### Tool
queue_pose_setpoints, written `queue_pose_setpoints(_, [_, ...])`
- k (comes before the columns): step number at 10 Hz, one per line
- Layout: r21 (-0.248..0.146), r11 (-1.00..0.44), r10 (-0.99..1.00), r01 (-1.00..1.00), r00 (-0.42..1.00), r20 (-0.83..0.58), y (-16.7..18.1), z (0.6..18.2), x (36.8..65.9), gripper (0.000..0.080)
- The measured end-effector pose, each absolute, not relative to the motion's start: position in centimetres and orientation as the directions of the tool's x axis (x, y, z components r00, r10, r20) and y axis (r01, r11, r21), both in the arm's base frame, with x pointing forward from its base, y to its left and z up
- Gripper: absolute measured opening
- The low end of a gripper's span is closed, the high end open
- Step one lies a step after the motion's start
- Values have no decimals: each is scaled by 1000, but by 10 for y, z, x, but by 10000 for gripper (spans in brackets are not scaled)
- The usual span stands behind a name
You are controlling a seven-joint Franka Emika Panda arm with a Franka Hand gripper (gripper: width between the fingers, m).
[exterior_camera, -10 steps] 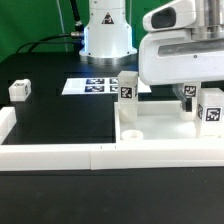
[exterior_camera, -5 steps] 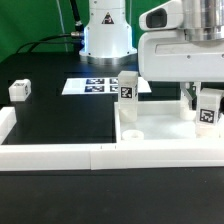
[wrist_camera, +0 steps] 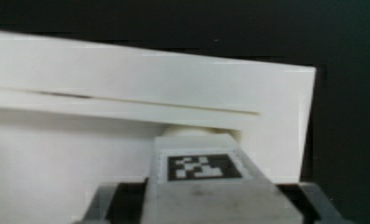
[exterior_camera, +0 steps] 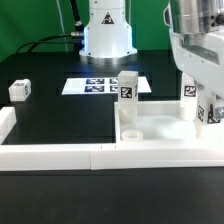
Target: Assemble square table
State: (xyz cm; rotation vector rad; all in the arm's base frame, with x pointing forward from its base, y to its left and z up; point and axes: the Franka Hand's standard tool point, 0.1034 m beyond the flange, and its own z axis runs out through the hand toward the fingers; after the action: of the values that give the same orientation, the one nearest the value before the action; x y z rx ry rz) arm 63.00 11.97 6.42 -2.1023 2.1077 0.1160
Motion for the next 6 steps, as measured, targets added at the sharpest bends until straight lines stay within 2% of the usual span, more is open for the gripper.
queue_pose_setpoints(1, [-58,8,-986,-998,2,-168,121,64,630,294])
queue_pose_setpoints(2, [-59,5,-986,-998,5,-168,120,64,630,367])
queue_pose_setpoints(3, [-76,-54,-985,-996,66,-159,119,64,630,367])
queue_pose_setpoints(4, [-159,-323,-935,-933,340,-100,113,63,636,503])
queue_pose_setpoints(5, [-196,-608,-781,-769,624,-29,106,62,637,618])
queue_pose_setpoints(6, [-195,-573,-806,-796,590,-41,108,62,637,641])
